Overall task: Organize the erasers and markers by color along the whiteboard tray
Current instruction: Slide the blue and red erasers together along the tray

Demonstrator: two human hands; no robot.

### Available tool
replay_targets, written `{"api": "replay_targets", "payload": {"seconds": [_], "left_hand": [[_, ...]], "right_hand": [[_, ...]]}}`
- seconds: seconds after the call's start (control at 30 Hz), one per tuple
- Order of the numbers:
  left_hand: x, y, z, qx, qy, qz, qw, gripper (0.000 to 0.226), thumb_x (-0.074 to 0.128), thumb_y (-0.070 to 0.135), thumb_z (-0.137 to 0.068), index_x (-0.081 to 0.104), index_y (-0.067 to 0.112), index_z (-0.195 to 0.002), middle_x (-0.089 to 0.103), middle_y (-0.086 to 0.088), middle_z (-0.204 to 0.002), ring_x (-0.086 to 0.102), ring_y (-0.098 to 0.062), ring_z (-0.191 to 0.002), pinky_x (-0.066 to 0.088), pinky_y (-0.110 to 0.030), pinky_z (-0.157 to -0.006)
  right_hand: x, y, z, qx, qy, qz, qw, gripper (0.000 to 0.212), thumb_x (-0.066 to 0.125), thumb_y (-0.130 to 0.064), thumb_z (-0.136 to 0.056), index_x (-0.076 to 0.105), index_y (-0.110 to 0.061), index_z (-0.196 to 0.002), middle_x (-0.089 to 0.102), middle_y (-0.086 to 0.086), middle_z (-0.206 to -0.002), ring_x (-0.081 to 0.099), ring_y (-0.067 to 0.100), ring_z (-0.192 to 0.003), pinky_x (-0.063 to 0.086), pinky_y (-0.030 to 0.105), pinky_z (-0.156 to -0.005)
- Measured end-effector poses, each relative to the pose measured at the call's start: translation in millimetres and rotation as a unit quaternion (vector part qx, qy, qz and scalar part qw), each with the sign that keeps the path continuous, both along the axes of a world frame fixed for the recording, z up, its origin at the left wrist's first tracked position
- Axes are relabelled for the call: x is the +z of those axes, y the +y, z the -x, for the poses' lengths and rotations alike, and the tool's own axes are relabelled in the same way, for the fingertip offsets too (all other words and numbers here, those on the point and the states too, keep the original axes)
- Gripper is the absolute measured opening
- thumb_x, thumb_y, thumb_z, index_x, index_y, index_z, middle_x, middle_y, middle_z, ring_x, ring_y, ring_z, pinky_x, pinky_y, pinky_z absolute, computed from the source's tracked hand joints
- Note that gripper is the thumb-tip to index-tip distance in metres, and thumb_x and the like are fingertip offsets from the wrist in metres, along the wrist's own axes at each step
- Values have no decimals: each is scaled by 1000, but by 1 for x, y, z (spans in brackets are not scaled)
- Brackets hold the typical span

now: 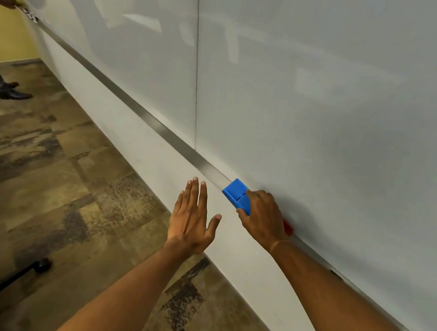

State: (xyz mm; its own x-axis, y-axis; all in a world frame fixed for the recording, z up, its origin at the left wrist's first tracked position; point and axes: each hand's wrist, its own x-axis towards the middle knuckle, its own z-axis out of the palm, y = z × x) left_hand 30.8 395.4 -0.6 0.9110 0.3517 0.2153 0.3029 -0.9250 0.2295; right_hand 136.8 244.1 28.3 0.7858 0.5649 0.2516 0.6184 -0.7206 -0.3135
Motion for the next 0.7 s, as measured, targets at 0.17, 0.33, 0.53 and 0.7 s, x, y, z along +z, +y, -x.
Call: {"api": "replay_targets", "payload": {"seconds": [0.17,0.33,0.53,0.7], "left_hand": [[-17,34,-7,5,10,15,1000,84,11,65,-91,-17,13,-150,-22,-9,-158,-20,-23,-146,-11,-35,-117],[-28,50,-26,10,11,36,999,85,8,69,-89,-18,16,-150,-21,-7,-159,-21,-21,-146,-14,-34,-115],[-30,75,-58,26,12,38,999,85,9,69,-89,-15,15,-150,-17,-10,-159,-17,-22,-147,-8,-36,-118],[-33,94,-82,47,17,35,998,86,8,69,-89,-10,12,-152,-13,-11,-160,-15,-22,-148,-9,-35,-118]], "right_hand": [[-9,51,-17,18,6,15,1000,48,63,-36,-88,50,-9,-125,56,12,-113,54,20,-103,49,27,-87],[-16,87,-47,23,5,28,999,46,61,-33,-89,50,-10,-127,54,13,-115,54,22,-105,51,30,-85],[-22,133,-85,38,4,47,998,44,60,-34,-91,51,-12,-127,56,13,-113,54,24,-104,51,32,-83],[-28,163,-108,65,-1,81,995,38,59,-33,-92,53,-10,-121,56,14,-111,55,24,-100,50,31,-81]]}}
